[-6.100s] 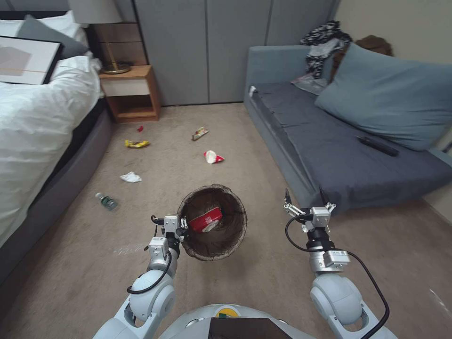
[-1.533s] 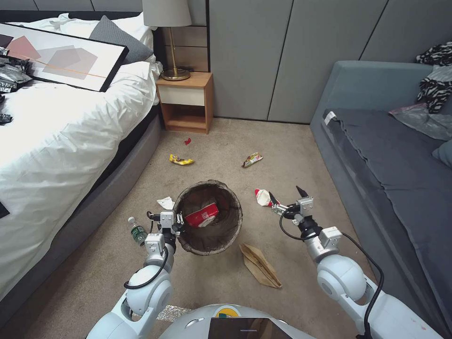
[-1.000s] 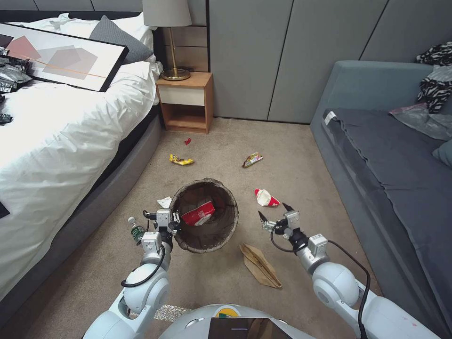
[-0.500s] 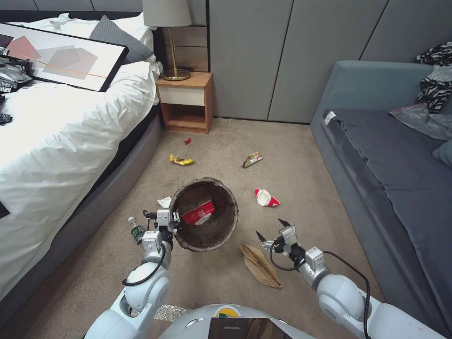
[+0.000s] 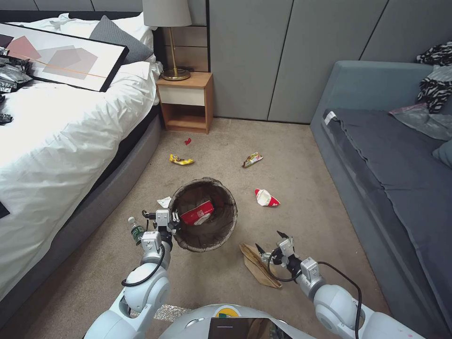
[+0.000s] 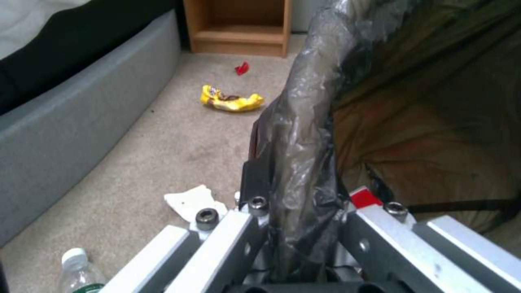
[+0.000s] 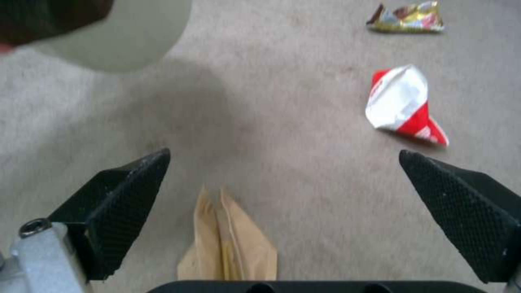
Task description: Pick up the trash bin, then pick up the garbage from the floor and place it into the trash bin.
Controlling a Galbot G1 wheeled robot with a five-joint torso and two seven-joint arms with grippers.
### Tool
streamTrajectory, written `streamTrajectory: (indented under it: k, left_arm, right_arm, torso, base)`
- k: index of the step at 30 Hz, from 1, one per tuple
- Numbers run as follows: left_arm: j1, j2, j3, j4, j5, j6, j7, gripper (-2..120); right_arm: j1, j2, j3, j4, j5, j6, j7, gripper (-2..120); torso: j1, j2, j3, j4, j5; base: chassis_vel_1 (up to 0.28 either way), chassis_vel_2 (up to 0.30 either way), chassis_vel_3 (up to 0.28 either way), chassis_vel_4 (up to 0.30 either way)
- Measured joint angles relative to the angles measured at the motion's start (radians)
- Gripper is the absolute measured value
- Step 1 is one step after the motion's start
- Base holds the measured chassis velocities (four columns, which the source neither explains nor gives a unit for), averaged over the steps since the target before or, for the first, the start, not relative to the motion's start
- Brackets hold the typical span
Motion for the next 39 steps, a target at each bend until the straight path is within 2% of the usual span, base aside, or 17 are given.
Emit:
streamTrajectory:
  k: [23,39]
  left_arm:
    - [0.005,-0.004,-0.004,-0.013,0.010,-0.001,-0.004,2]
    - [-0.003,-0.008,-0.002,-0.009,0.005,0.000,-0.006,2]
  right_arm:
    - [0.053,0.096,-0.110,-0.214,-0.036,0.036,-0.036,100]
    - [0.134,0.179,-0.139,-0.393,-0.040,0.063,-0.077,100]
  torso:
    - [0.000,0.000,0.000,0.0000,-0.0001]
    - [0.000,0.000,0.000,0.0000,-0.0001]
  base:
    - [0.000,0.000,0.000,0.000]
    - [0.000,0.000,0.000,0.000]
